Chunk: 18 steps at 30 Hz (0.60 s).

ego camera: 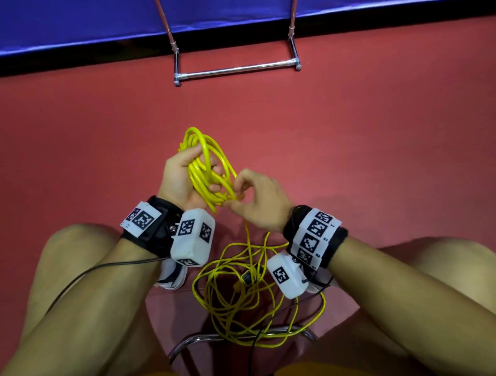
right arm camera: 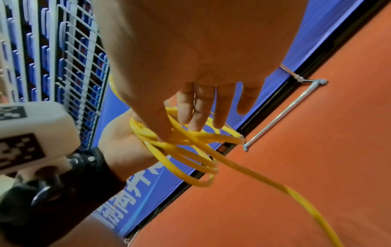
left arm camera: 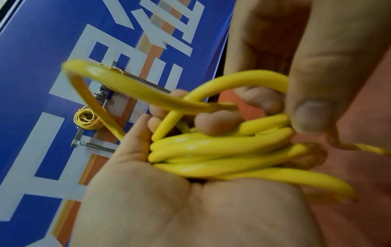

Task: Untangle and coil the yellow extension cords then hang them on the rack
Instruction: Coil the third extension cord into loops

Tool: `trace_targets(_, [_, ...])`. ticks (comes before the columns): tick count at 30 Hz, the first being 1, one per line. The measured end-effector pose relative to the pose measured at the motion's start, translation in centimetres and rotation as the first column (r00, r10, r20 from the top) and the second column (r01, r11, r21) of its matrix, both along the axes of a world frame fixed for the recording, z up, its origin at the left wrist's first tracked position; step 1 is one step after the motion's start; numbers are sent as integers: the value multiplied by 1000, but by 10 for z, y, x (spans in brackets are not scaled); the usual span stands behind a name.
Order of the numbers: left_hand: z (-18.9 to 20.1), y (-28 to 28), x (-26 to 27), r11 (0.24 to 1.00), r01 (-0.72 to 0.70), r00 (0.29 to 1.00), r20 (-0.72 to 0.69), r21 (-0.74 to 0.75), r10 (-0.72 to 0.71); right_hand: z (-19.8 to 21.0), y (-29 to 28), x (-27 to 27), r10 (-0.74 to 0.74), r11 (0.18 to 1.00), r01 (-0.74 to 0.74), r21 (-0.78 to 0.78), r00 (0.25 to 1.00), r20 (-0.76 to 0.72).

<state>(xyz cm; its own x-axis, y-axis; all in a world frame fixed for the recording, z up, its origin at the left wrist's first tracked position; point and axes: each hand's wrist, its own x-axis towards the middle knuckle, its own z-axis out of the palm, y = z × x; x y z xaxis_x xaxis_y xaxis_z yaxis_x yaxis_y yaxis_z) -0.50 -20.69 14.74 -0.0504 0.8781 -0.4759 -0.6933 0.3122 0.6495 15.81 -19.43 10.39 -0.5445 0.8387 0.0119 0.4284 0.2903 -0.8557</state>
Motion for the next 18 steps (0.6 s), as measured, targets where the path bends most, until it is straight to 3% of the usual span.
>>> trace_targets(4, [-1,-5,-10,989,104,992,61,105,-111,1,-4,-1,217,949,-207,238,976,-17])
trace_targets(7, [3,-5,-15,985,72,997,5,157,-74,2,-4,5,151,948,-115,296,983,-101])
trace_targets(12, [-2,-5,-20,989,68,995,-80,134,-57,13,0,6,-96,992,111,57,970,-225])
trace_targets(16, [-3,-8,-18,995,65,985,-166,79,-52,16,22,7,-270,962,248,-113,925,-266])
trace_targets(18, [-1,-7,-19,998,-13,980,-197,62,25,16,39,15,-362,907,283,-313,903,-231])
